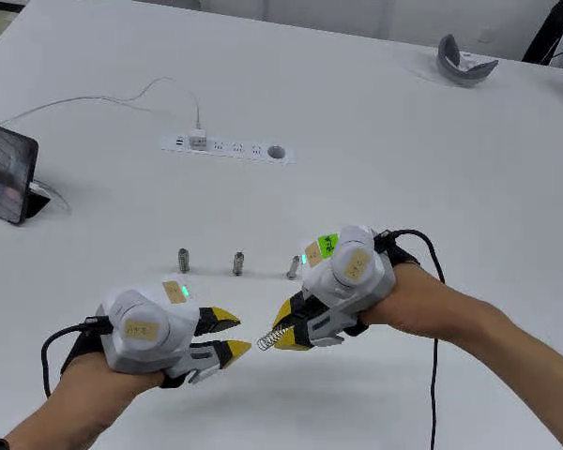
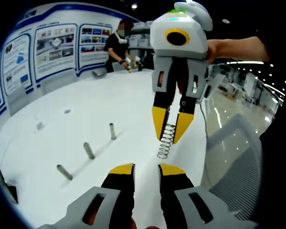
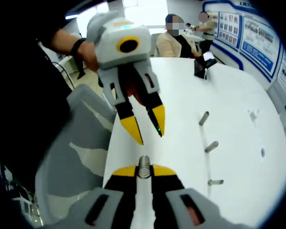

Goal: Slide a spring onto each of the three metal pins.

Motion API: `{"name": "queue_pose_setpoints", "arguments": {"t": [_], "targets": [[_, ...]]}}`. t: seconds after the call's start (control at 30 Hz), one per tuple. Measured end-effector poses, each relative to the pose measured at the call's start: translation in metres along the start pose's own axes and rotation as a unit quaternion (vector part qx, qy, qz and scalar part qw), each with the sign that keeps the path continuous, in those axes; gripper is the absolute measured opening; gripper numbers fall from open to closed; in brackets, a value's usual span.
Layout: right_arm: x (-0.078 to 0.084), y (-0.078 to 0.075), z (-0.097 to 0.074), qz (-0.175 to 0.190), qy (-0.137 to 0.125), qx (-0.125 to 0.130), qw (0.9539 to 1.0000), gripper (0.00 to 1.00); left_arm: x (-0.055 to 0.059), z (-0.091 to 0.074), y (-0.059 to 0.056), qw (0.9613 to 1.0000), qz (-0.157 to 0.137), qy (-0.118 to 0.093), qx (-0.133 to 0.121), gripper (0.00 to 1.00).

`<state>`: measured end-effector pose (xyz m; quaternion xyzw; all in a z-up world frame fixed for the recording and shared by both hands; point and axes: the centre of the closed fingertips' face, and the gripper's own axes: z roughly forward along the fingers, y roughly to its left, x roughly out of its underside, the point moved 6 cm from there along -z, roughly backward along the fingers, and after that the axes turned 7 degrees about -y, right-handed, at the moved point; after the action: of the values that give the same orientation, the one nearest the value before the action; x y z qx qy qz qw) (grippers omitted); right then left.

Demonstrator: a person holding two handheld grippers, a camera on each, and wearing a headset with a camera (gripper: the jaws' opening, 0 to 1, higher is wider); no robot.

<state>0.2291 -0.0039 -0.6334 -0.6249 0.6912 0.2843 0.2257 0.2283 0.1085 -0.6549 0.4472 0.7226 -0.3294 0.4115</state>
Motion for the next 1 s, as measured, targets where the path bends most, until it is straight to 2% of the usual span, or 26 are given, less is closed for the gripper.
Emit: {"name": "queue_pose_setpoints", "arguments": {"t": [0.33, 0.63, 1.0], "targets": [[0.013, -0.008, 0.002, 0.015, 0.016, 0.014, 0.9997, 0.12, 0.013, -0.019, 0.021, 0.9986, -0.027, 0.001, -0.045, 0.24], [0.022, -0.015, 0.000, 0.021, 0.025, 0.018, 0.9993, 0.12, 0.019, -0.031, 0.038, 0.9945, -0.057, -0.005, -0.088, 0.30], [0.034, -0.027, -0.005, 0.029, 0.038, 0.029, 0.9985, 0.12, 0.022, -0.038, 0.048, 0.9914, -0.070, -0.007, -0.111, 0.36]]}}
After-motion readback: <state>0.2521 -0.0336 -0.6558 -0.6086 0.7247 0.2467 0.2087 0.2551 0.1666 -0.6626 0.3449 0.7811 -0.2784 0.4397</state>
